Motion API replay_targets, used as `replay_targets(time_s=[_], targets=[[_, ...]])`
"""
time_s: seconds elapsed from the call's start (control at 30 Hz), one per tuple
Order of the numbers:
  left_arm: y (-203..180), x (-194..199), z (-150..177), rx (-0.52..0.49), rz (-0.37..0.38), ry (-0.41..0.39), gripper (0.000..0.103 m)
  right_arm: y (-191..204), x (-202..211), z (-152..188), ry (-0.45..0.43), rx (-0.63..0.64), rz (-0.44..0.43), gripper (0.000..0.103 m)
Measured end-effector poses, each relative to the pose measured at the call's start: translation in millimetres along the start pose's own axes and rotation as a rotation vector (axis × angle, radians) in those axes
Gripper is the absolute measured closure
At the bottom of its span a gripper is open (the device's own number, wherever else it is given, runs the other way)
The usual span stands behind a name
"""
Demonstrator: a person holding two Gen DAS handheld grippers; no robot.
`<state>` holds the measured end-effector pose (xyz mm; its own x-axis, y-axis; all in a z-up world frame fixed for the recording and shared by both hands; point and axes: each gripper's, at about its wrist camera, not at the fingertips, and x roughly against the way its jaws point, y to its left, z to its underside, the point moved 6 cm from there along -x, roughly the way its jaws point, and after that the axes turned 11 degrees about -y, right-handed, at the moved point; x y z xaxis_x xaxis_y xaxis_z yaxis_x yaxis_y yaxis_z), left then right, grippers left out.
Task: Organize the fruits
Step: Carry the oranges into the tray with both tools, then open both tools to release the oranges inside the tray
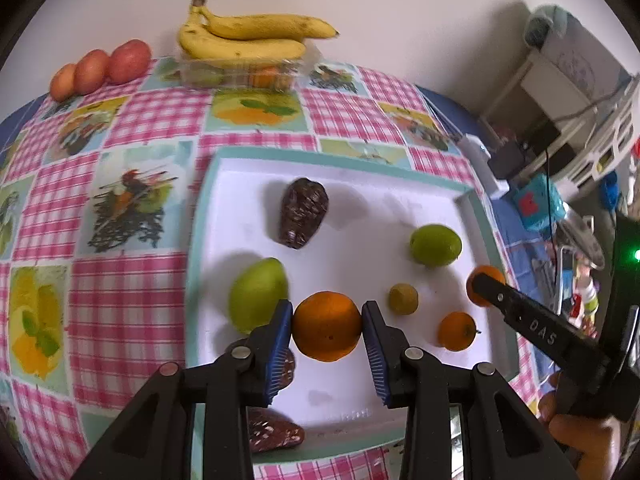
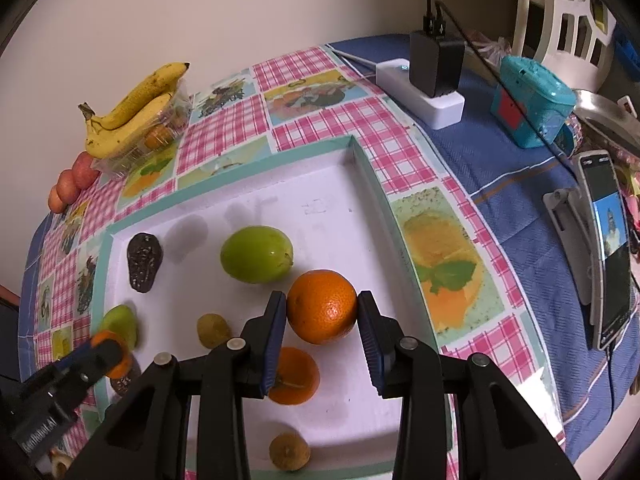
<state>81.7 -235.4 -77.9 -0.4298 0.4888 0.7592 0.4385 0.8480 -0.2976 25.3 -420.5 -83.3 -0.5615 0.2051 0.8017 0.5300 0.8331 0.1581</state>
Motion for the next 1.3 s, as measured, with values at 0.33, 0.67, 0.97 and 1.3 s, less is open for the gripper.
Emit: replay_targets(time_s=[0.33, 0.67, 0.97, 1.3], targets=[[-4.5, -30.0, 12.6, -0.030, -0.009, 0.039, 0.065, -5.7, -14.8, 1.9, 0.015, -0.015, 0.014, 0.065], [-8.1, -32.6, 13.7, -0.060, -0.022, 0.052, 0.065, -4.1, -14.0, 1.7, 0.011, 0.010, 0.027, 0.065], [-2.3, -10.6, 12.0, -0.052, -0.023, 0.033, 0.063, 5.0, 4.4, 3.3, -0.020, 0.035, 0.040, 0.050], [49.8, 30.6, 7.3, 0.023, -0.158, -0.047, 0.017, 31.5, 19.5, 22.1, -0.020, 0.100, 0.027, 0.029]])
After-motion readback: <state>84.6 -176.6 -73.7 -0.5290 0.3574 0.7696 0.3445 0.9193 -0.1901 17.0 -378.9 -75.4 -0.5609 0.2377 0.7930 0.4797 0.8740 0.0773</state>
